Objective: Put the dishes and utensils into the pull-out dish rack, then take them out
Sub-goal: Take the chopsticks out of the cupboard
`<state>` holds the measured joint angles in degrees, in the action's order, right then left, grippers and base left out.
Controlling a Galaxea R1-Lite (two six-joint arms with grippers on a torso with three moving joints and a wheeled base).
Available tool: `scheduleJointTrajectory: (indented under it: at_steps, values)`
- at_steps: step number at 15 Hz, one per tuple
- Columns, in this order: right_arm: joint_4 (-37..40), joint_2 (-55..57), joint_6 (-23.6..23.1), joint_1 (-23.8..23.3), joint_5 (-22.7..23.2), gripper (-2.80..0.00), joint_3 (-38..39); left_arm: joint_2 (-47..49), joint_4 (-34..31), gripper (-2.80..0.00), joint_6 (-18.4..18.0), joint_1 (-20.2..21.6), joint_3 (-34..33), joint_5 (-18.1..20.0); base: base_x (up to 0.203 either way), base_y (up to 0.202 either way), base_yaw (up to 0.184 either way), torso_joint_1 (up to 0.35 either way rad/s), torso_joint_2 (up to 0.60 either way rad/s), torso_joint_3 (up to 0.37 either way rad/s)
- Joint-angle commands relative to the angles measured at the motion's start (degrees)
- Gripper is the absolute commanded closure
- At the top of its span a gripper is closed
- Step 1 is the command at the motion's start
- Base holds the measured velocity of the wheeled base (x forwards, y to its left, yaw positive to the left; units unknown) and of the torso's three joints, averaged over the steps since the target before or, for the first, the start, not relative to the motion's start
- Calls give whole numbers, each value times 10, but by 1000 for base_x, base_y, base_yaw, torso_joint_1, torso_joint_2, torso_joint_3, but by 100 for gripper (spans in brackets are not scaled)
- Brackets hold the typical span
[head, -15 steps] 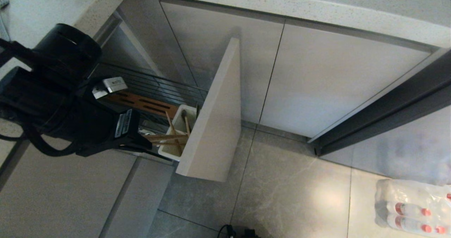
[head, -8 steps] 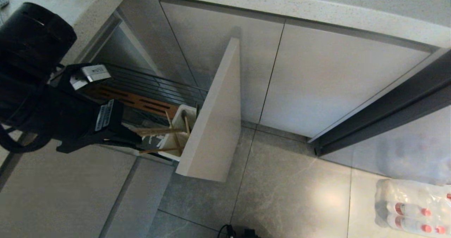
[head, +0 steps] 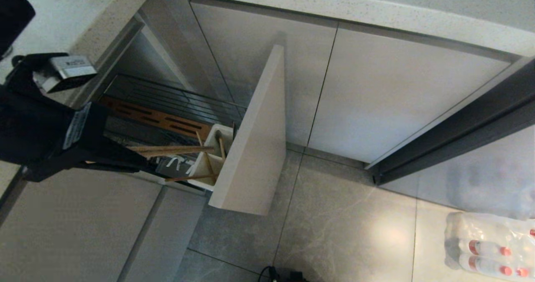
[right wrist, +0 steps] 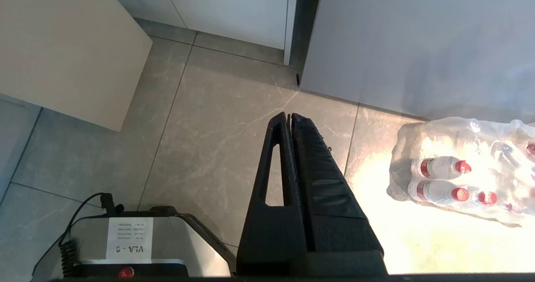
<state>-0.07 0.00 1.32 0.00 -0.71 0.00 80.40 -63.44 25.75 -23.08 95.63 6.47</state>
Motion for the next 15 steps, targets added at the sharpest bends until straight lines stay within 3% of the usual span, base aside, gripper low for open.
scheduleJointTrajectory:
  at_steps: [1,11,15]
  values:
    - [0,1,0,0,0,0,0,-19,-11,0,3,-7,13,0,0,0,0,0,0,0]
    - [0,0,0,0,0,0,0,-109,-129,0,11,-41,155,1,0,0,0,0,0,0]
    - [0,1,0,0,0,0,0,-163,-70,0,11,-33,161,-10,0,0,0,0,0,0]
